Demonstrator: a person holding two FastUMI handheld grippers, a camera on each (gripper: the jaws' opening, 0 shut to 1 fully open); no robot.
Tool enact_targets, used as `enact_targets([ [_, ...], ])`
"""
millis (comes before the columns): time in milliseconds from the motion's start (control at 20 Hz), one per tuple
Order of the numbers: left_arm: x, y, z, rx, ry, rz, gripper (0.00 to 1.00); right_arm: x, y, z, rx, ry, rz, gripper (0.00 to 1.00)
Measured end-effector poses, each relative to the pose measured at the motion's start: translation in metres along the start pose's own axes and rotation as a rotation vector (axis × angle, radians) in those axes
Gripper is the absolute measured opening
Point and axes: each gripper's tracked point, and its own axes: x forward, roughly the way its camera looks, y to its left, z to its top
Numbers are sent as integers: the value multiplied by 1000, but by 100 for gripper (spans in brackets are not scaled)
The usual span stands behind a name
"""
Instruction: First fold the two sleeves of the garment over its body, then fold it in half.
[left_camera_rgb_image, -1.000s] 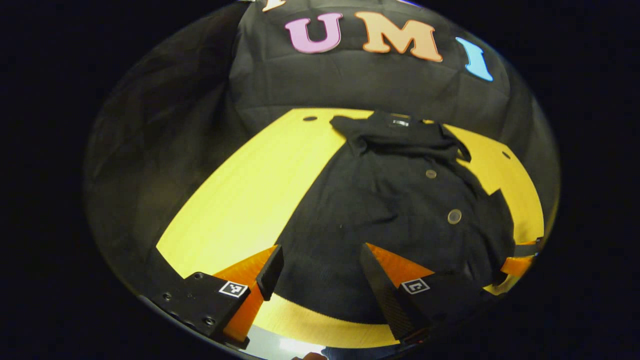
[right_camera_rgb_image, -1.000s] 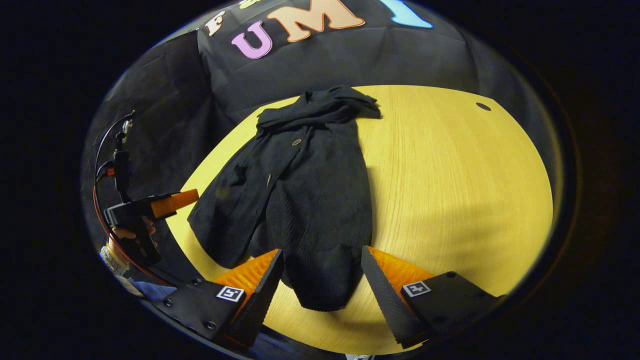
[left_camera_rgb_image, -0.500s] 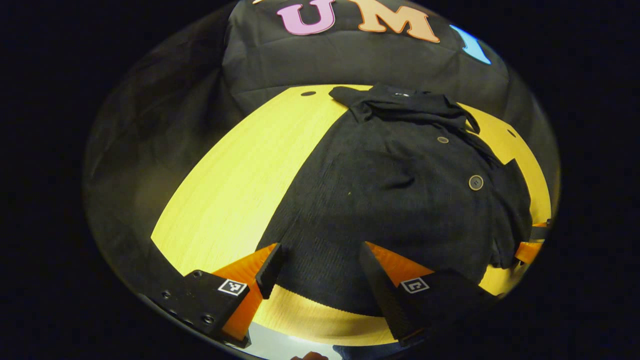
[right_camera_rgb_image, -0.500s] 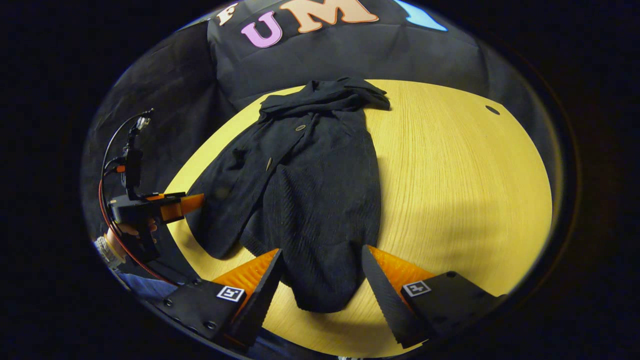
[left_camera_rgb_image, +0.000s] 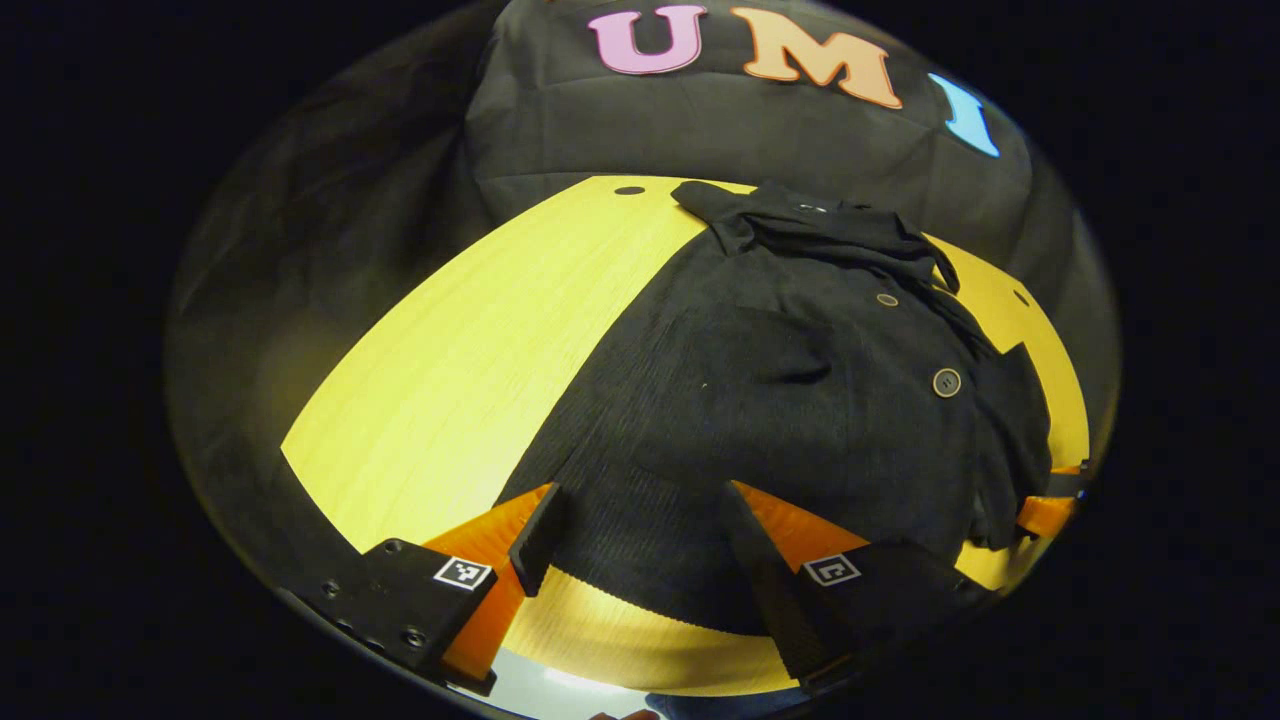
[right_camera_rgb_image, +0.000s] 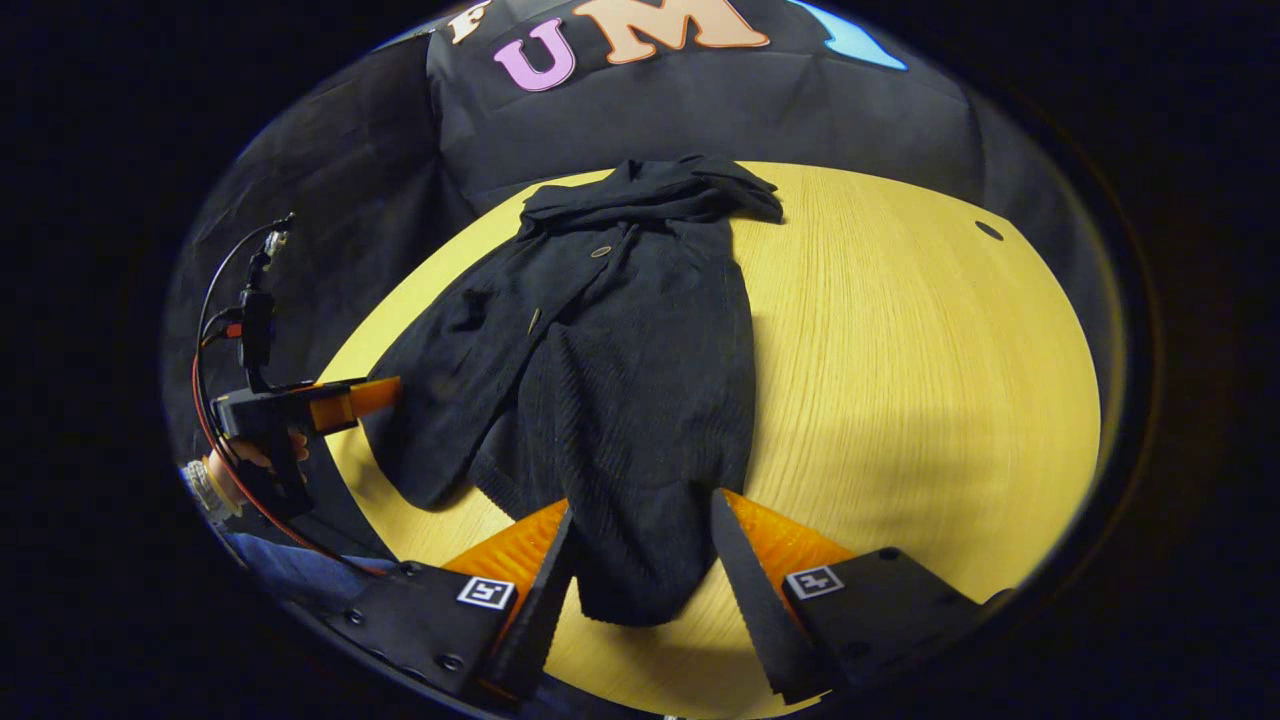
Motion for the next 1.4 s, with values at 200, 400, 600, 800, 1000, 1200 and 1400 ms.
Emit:
enact_targets([
  [200,0,-4,-1,15,-13,-13,92,3,-4,0,-22,-13,-24,71],
  [400,0,-14,0,42,10,-35,76,4,-13,0,-25,-20,-77,57],
  [600,0,-27,-1,86,14,-73,47,3,-14,1,-39,-16,-93,47],
  [800,1,-33,0,124,25,-98,18,3,-10,1,-37,-11,-72,22],
  [1000,1,-36,1,152,29,-98,1,3,-7,1,-18,-1,-44,8],
  [1200,2,-35,1,148,34,-87,0,2,-6,2,-3,-6,-35,2],
  [1400,1,-35,2,129,52,-89,0,-2,-4,6,25,-26,-18,3],
])
